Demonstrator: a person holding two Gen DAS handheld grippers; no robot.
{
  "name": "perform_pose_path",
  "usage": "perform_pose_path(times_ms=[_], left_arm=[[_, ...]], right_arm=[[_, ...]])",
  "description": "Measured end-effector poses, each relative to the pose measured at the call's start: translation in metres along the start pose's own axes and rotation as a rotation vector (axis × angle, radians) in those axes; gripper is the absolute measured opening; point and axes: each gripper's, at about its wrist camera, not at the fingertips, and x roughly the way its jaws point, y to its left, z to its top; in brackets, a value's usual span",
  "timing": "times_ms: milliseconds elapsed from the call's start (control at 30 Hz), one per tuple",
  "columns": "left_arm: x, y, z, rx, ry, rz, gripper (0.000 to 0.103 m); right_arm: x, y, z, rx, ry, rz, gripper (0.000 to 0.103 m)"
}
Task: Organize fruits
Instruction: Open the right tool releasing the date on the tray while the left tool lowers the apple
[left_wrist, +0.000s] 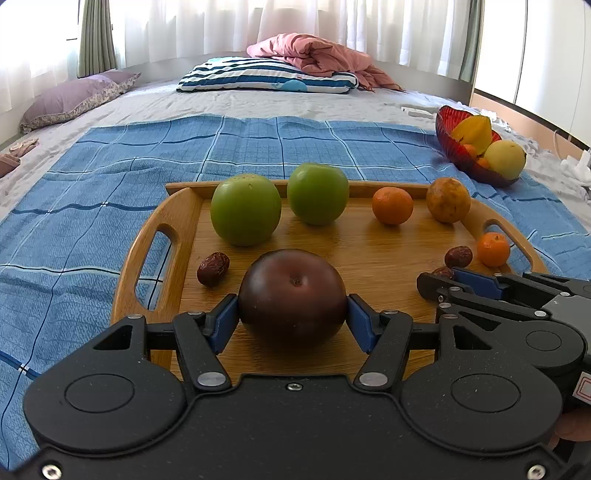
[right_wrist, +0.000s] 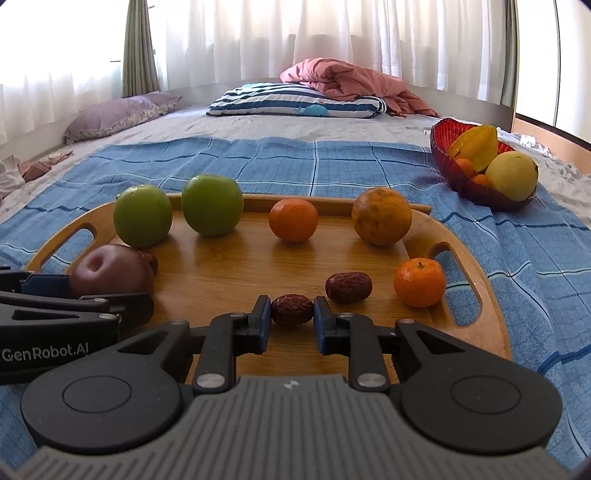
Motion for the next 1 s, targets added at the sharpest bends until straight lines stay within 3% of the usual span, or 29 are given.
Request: perform_pose_path(times_ms=[433,600,867,1000], left_arm=[[-0.0023,-0.0018,-0.0024,0.004,-0.008,-0.002,0.061],[-0.0061,-0.0018,-0.0013,0.007,-0.022,0.0,0.062],[-0.0093,-0.002,-0.0001,0.014,-0.029,0.0,0.067],[-0.0097,-0.0022,-0.0002,0.014,-0.031,-0.001,0.069]], right_arm=[[-0.0004,0.0005,-0.0001,-0.002,0.0,0.001,0.029],[-0.0015,-0.0006,-0.0004,0.005,-0.001,0.009,0.039],[-0.0028,-0.0016,-0.0009,0.004,-0.001,0.012,0.04],[-0.0049,-0.0013,-0.0012,0.004,-0.005,0.014,0.045]])
